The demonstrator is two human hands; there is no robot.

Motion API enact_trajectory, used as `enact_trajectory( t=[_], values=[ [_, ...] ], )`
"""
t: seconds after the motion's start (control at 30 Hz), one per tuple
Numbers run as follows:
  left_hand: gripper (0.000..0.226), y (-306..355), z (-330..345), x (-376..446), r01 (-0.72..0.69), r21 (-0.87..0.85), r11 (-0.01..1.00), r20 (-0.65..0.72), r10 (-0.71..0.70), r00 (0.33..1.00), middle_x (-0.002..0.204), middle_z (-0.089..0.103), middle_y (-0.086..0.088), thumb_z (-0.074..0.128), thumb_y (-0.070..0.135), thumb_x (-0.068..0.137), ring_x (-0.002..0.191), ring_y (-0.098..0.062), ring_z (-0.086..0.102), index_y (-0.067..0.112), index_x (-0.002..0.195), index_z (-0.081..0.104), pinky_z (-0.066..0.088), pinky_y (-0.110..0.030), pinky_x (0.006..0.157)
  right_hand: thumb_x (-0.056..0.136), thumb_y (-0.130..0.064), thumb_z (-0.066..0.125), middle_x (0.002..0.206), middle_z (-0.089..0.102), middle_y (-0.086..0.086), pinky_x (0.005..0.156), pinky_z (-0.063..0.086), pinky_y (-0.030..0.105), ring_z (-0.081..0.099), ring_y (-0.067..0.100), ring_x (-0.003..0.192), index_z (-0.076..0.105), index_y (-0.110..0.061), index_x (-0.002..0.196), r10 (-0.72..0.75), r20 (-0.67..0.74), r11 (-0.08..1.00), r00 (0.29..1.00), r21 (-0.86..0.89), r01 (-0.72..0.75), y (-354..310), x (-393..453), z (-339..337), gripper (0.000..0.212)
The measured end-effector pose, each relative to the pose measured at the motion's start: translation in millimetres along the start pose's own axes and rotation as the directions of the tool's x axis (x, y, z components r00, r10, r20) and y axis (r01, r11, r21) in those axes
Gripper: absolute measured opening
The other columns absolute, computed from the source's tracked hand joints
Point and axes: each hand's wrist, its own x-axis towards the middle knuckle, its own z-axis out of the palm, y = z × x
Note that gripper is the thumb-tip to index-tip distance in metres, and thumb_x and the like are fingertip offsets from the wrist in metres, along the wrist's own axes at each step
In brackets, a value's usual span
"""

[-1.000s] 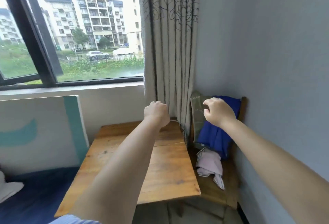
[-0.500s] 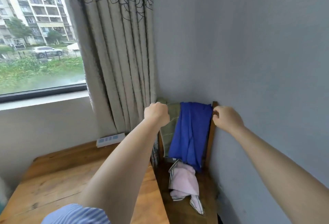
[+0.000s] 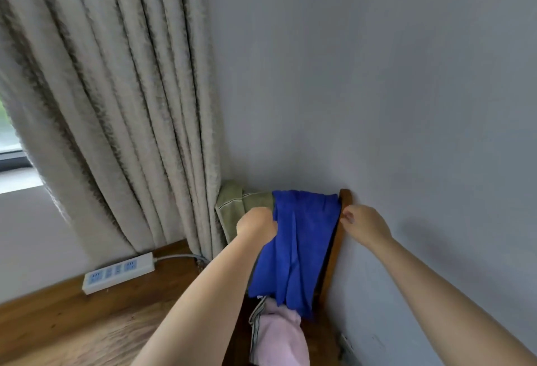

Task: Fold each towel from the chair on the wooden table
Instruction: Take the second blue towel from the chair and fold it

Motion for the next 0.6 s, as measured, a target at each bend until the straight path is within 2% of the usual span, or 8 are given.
enact_trajectory(
  t=[0.07, 0.13, 0.3, 0.4, 0.47, 0.5, 0.57, 0.6],
  values=[
    [0.034, 0.0, 11.9, 17.8, 0.011, -0.047, 0.999, 0.015, -0.011, 1.0, 0.061, 0.041, 0.004, 0.038, 0.015, 0.091, 0.06, -0.015, 0.046, 0.016, 0.057, 0.039, 0.035, -0.024, 0.05, 0.089, -0.013, 0.051, 0.107, 0.065, 0.015, 0.077, 0.045, 0.027, 0.06, 0.027, 0.098, 0.062, -0.001, 0.107, 0.002, 0.004, 0.999, 1.0, 0.045, -0.002, 5.9, 23.0, 10.7, 0.024],
    [0.035, -1.5, 25.7, 33.0, 0.022, -0.068, 0.997, 0.024, -0.021, 0.999, 0.061, 0.041, 0.005, 0.038, 0.018, 0.093, 0.068, -0.017, 0.049, 0.02, 0.058, 0.037, 0.038, -0.026, 0.057, 0.09, -0.014, 0.052, 0.115, 0.063, 0.014, 0.081, 0.043, 0.026, 0.058, 0.026, 0.104, 0.058, -0.004, 0.117, -0.018, 0.006, 0.998, 1.0, 0.053, 0.018, 12.8, 44.6, 23.4, 0.03],
    [0.034, 5.7, 47.6, 69.5, 0.142, -0.118, 0.983, 0.037, -0.139, 0.99, 0.063, 0.046, 0.003, 0.04, 0.024, 0.095, 0.072, -0.019, 0.051, 0.018, 0.061, 0.041, 0.038, -0.027, 0.061, 0.091, -0.025, 0.051, 0.122, 0.059, 0.009, 0.089, 0.044, 0.031, 0.052, 0.023, 0.111, 0.055, -0.01, 0.124, -0.143, 0.007, 0.979, 0.99, -0.147, 0.143, 34.0, 90.6, 51.1, 0.037],
    [0.031, 14.3, 51.3, 85.2, 0.173, -0.174, 0.969, -0.005, -0.176, 0.984, 0.095, 0.065, -0.01, 0.042, 0.029, 0.095, 0.09, -0.026, 0.061, 0.005, 0.1, 0.059, 0.039, -0.028, 0.063, 0.091, -0.027, 0.051, 0.124, 0.057, 0.005, 0.093, 0.038, 0.032, 0.05, 0.022, 0.114, 0.055, -0.012, 0.125, -0.174, 0.002, 0.964, 0.985, -0.204, 0.171, 38.6, 103.7, 65.1, 0.037],
    [0.037, 17.9, 58.9, 95.3, 0.195, -0.188, 0.963, -0.054, -0.209, 0.976, 0.11, 0.065, -0.01, 0.042, 0.031, 0.095, 0.099, -0.025, 0.061, 0.006, 0.118, 0.055, 0.04, -0.027, 0.066, 0.084, -0.015, 0.062, 0.108, 0.065, 0.01, 0.087, 0.038, 0.039, 0.057, 0.029, 0.102, 0.066, -0.007, 0.109, -0.219, -0.085, 0.962, 0.972, -0.183, 0.201, 40.5, 107.3, 71.4, 0.027],
    [0.037, 18.1, 62.2, 99.2, 0.202, -0.201, 0.958, -0.072, -0.221, 0.973, 0.112, 0.065, -0.01, 0.043, 0.032, 0.095, 0.1, -0.025, 0.061, 0.007, 0.12, 0.054, 0.04, -0.027, 0.067, 0.074, -0.006, 0.072, 0.091, 0.069, 0.013, 0.078, 0.043, 0.042, 0.063, 0.033, 0.087, 0.072, -0.004, 0.093, -0.26, -0.16, 0.959, 0.952, -0.162, 0.234, 41.8, 108.0, 74.0, 0.019],
    [0.035, 17.0, 67.9, 105.6, 0.212, -0.218, 0.953, -0.104, -0.239, 0.965, 0.108, 0.066, -0.009, 0.045, 0.032, 0.094, 0.097, -0.024, 0.061, 0.008, 0.116, 0.056, 0.04, -0.027, 0.066, 0.051, 0.005, 0.084, 0.062, 0.066, 0.01, 0.056, 0.047, 0.041, 0.063, 0.03, 0.057, 0.072, -0.004, 0.064, -0.357, -0.317, 0.932, 0.879, -0.183, 0.313, 43.8, 106.5, 77.7, 0.02],
    [0.033, 17.8, 69.8, 108.7, 0.211, -0.218, 0.953, -0.12, -0.241, 0.963, 0.105, 0.066, -0.008, 0.046, 0.031, 0.094, 0.095, -0.023, 0.061, 0.008, 0.113, 0.057, 0.039, -0.026, 0.064, 0.045, 0.006, 0.086, 0.057, 0.064, 0.008, 0.052, 0.047, 0.039, 0.061, 0.029, 0.051, 0.071, -0.005, 0.058, -0.386, -0.356, 0.922, 0.851, -0.193, 0.337, 46.1, 108.1, 79.3, 0.023]
  ],
)
